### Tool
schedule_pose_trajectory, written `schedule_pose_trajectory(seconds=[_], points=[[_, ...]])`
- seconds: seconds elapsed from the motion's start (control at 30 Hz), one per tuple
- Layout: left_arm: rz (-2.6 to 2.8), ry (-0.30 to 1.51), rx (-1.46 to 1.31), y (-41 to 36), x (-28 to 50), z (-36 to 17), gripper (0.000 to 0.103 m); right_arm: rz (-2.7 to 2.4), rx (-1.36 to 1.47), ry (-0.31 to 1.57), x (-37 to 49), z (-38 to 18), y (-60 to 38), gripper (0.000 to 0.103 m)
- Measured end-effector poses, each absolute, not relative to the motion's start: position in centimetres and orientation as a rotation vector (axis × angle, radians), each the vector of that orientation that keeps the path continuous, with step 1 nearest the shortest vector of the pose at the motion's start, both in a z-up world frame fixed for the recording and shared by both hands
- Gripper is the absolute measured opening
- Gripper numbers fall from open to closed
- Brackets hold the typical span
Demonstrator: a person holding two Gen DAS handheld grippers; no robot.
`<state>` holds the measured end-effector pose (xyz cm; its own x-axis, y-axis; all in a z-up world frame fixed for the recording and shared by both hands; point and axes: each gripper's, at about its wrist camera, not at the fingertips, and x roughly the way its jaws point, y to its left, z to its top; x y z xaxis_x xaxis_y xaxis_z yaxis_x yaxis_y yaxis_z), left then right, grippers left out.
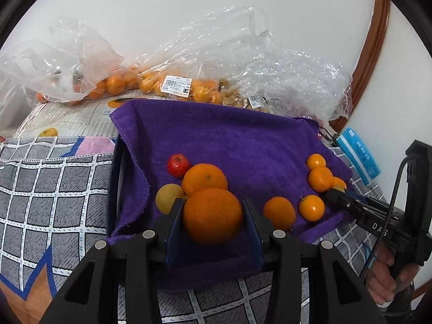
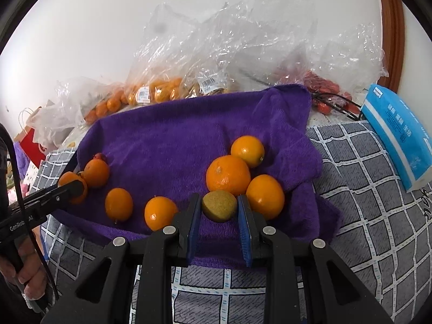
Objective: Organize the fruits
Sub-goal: 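Lower the yellow-green fruit onto the towel with the right tool while the left lowers the orange there, then open the right gripper to release the yellow-green fruit while the left gripper releases the orange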
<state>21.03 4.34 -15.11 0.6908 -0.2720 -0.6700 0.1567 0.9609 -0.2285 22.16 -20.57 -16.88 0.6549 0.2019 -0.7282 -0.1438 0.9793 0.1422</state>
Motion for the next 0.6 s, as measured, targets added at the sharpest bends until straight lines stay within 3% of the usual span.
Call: schedule_pose_trajectory(seconds=[0.6], points=[[-0.251,0.742,-0.148,3.74,20.74,-15.18,0.044,0.169,0.042,0.808,21.87,-16.93,-20.07,0.028]])
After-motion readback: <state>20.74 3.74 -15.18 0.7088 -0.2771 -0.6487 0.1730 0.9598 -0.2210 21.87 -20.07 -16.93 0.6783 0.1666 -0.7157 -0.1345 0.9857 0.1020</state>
